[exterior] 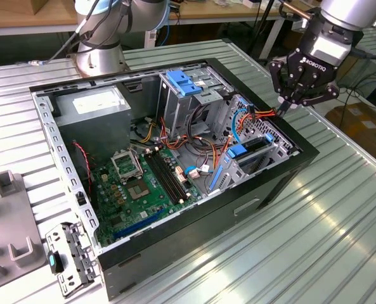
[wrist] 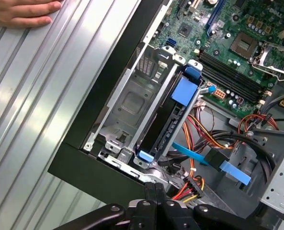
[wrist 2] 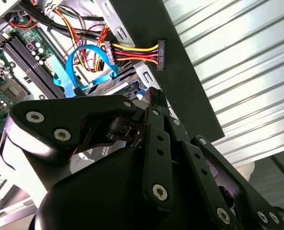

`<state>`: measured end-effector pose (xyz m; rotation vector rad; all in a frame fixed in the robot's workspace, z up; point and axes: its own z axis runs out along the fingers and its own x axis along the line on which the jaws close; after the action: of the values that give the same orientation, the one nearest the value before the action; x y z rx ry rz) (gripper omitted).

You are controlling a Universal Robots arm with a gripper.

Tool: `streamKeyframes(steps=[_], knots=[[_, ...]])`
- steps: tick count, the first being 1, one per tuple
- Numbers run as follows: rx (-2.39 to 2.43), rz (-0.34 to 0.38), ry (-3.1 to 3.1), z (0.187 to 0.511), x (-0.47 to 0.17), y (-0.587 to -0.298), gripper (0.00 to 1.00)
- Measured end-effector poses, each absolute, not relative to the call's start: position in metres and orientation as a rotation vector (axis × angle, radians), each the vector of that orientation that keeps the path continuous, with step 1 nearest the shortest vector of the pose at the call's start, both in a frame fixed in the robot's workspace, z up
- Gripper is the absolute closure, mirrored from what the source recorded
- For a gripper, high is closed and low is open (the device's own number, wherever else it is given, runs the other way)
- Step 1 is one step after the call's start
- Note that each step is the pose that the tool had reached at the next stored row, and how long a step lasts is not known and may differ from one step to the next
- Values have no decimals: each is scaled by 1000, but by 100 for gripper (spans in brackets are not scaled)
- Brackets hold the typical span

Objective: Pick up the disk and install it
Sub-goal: 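Insert the first disk wire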

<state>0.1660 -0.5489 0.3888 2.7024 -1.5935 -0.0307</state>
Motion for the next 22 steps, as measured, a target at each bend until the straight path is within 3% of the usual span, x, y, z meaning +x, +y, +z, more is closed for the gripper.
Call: streamKeyframes(steps=[22], knots=[[2771, -30, -1468, 389, 175, -546, 89]])
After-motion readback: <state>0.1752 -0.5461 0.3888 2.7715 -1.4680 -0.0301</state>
